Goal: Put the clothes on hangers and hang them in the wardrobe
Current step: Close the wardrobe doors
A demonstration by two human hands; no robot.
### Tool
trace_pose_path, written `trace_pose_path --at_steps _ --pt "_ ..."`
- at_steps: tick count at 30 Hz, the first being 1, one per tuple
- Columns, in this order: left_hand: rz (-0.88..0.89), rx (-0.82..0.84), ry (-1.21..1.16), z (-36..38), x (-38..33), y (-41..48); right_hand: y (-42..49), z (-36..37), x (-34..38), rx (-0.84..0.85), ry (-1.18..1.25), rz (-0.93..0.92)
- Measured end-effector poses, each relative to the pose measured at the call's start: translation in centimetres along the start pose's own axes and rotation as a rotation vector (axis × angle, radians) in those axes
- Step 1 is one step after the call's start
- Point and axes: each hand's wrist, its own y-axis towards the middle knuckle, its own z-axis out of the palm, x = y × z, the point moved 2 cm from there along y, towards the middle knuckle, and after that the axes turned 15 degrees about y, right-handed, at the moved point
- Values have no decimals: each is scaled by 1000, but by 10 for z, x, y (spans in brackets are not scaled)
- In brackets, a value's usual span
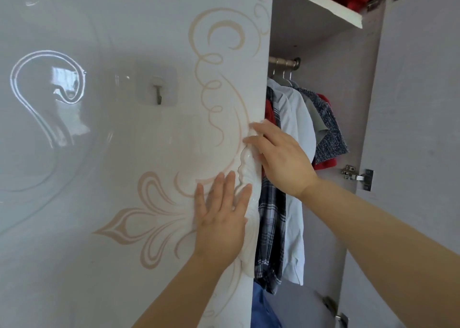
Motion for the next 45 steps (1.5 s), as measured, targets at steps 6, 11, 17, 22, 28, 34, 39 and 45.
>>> trace_pose_path --at_steps 6,11,17,22,28,34,39,45 --pt "59 -102 -142 -35 -46 26 -62 -51 -15 -109 -43 219" --pt "170 -106 -295 -62 -124 47 -134 -125 -39 -124 -168 386" --pt "277 -156 -461 -106 -238 70 -217 -230 -63 -266 -354 471" --pt "310 -259 -557 -158 -328 106 -281 -308 -102 -453 -405 492" --pt "381 -442 -492 -226 -424 187 -343 -371 -166 -505 -361 577" --pt "611 -372 -47 -236 -472 240 -358 -369 -209 -449 -186 522" --pt "591 -473 95 -242 -456 235 -349 -343 -218 -409 51 510" --pt "593 -613 17 -244 -402 217 -333 -312 -185 -449 297 422"
